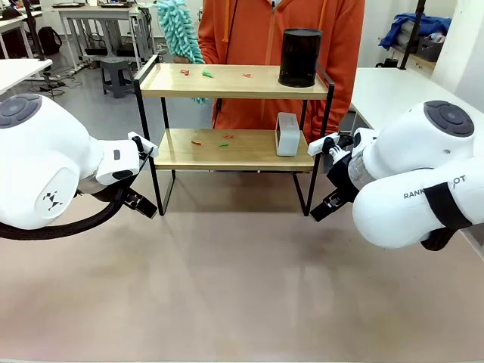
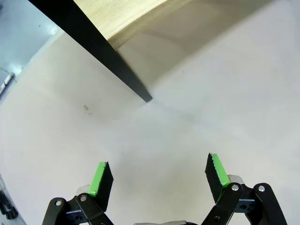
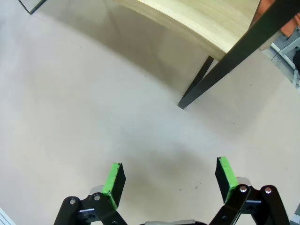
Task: Clean the shelf.
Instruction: Pick up the Duster from the human.
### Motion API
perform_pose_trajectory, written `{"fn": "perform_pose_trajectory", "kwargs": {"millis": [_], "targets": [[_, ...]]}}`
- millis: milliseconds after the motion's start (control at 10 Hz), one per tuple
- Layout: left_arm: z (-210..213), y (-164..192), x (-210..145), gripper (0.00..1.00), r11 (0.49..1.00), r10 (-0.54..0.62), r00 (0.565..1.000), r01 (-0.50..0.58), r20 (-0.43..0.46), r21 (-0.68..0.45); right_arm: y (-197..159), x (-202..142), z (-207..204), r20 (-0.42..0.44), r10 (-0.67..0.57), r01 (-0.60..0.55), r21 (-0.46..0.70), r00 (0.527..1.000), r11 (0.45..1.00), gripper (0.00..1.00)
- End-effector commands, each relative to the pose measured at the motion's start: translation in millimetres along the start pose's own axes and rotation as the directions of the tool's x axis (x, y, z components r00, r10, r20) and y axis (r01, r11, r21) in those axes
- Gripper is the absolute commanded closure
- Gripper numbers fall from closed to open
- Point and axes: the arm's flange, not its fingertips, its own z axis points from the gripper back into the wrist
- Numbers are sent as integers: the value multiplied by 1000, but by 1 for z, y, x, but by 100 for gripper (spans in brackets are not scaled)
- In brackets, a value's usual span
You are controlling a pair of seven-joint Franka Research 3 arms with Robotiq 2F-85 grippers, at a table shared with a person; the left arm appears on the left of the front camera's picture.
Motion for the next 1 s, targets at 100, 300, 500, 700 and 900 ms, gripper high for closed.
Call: {"fn": "perform_pose_trajectory", "kwargs": {"millis": [100, 300, 500, 700, 900], "targets": [[0, 0, 0, 0, 1000, -1, 1000, 1, 0, 0, 0, 0, 0, 0, -1, 1, 0, 1000, 1000, 0], [23, -4, -4, 0, 987, -79, 997, 81, 25, -136, 0, 0, 0, 0, 0, 0, 0, 1000, 1000, 0], [87, 25, -42, 0, 938, -37, 999, 30, -14, -344, -29, -29, 82, -85, -318, 326, 101, 944, 940, 0], [138, 80, -102, 0, 881, 183, 979, -124, 87, -457, -89, -94, 179, 9, -672, 643, 283, 740, 712, 0], [146, 142, -162, 0, 697, 539, 828, -335, 156, -634, -139, -187, 231, 53, -863, 667, 612, 502, 426, 0]]}}
